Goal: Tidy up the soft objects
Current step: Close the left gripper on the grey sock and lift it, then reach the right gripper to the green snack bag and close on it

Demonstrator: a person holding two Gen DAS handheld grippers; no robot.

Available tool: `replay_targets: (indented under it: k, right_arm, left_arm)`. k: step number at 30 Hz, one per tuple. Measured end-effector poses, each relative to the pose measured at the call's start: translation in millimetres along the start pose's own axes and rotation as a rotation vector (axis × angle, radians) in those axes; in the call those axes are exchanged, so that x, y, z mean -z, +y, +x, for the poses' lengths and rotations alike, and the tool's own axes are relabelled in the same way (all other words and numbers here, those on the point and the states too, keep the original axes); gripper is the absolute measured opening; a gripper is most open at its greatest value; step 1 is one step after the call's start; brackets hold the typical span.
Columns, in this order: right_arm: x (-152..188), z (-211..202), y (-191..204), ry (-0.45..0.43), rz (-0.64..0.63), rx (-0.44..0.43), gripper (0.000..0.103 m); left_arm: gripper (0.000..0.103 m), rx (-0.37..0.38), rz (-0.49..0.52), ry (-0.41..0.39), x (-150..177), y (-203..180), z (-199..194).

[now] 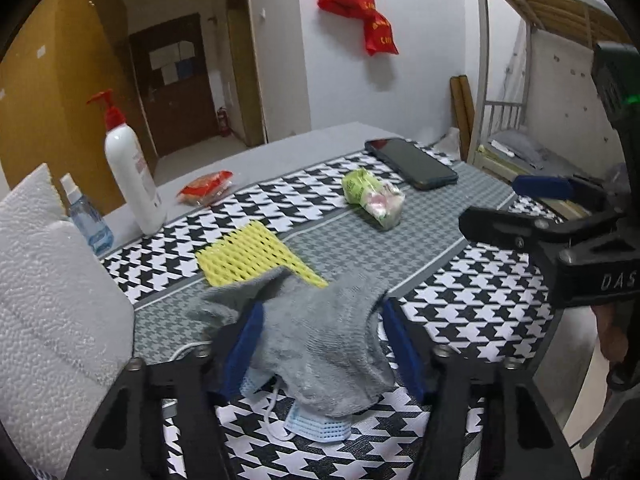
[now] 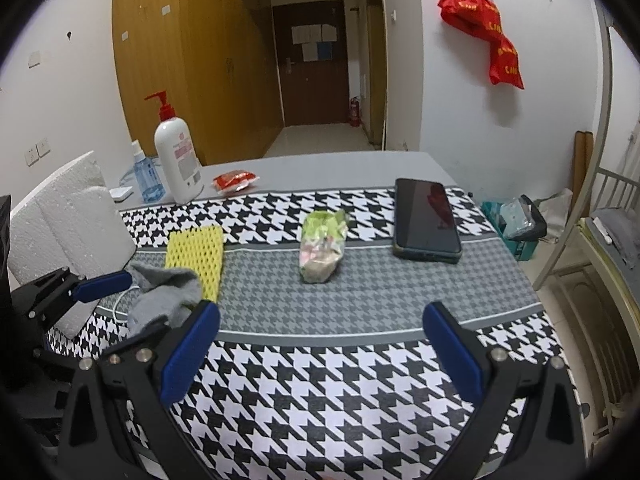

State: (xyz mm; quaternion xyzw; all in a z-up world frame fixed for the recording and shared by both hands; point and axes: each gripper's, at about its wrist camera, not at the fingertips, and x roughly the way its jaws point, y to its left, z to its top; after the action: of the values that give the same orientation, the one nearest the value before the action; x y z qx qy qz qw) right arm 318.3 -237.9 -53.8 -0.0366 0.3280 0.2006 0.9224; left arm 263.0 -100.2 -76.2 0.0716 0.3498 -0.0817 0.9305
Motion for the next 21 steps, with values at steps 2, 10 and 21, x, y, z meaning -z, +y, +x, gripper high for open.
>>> replay_targets:
  k: [2,10,21]
  right_arm:
    - [-1,2,-1,0.007,0.001,-0.003,0.102]
    - [-9,14,-2,0.035,-0.017,-0.011,0.102]
    - [-23,28,3,0.063,-0.042,-0.018,0.102]
  left_arm:
    - [0.045,0.01,-0.008,0.017,1,1,4]
    - [0.027,0.054,-0.061,-0.004,3,14,-7]
    - [0.017,0.144,-0.124,-0.067,4,33,-42]
